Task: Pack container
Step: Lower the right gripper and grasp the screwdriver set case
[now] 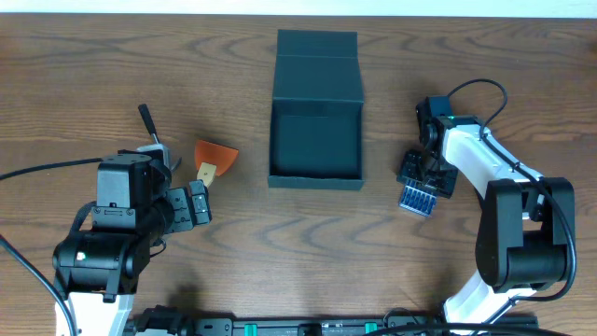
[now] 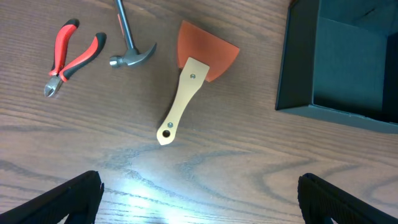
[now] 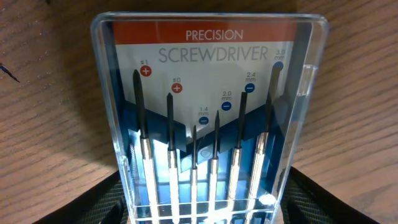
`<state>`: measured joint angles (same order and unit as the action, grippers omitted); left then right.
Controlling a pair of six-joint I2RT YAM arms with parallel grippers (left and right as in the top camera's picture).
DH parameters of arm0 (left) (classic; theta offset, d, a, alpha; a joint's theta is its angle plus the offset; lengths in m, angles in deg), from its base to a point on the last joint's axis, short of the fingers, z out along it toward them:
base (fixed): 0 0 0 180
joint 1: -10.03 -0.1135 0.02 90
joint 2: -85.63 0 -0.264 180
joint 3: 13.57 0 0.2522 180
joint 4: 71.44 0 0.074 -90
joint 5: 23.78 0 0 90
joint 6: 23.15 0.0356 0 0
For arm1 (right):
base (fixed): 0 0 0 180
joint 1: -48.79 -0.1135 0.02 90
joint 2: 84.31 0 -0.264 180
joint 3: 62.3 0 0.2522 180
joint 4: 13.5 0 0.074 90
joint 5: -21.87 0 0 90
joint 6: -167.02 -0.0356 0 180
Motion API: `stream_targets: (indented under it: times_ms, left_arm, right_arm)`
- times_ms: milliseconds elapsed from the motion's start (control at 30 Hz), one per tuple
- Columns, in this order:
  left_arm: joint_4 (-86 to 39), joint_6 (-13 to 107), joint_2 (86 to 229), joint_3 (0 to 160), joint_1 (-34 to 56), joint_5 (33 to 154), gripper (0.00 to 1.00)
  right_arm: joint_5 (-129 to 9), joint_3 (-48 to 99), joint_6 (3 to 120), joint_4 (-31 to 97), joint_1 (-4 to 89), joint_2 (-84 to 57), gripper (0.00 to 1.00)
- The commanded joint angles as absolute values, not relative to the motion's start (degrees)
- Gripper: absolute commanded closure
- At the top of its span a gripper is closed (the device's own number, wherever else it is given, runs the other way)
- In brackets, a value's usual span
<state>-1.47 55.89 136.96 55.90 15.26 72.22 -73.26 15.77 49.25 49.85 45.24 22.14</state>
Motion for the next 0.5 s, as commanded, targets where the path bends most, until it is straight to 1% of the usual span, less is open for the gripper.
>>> stream_targets:
  times_ms: [0,67,100,233,333,467]
  left_arm:
    - [-1.34,55.19,136.85,57.16,14.91,71.59,0.01]
    - [-1.34,55.19,136.85,57.16,14.91,71.57,0.01]
    - [-1.32,55.19,136.85,57.16,14.91,71.57,0.01]
    - [-1.34,55.19,136.85,57.16,14.91,71.57,0.01]
    - [-1.34,55.19,136.85,57.16,14.91,71.59,0.01]
    - [-1.29,55.19,136.85,57.16,14.91,71.57,0.01]
  right_arm:
    - [-73.45,15.51,49.45,49.47,45.33,22.75,0.38]
    - [-73.45,15.51,49.45,49.30,45.33,22.75,0.46]
    - [-73.45,15.51,49.42,49.21,45.33,22.75,0.48]
    - [-73.45,15.51,49.42,48.82,45.33,22.75,0.51]
    - [-73.45,15.51,49.45,48.47,45.33,22.75,0.56]
    - [-73.47,15.51,49.45,48.01,45.33,22.75,0.54]
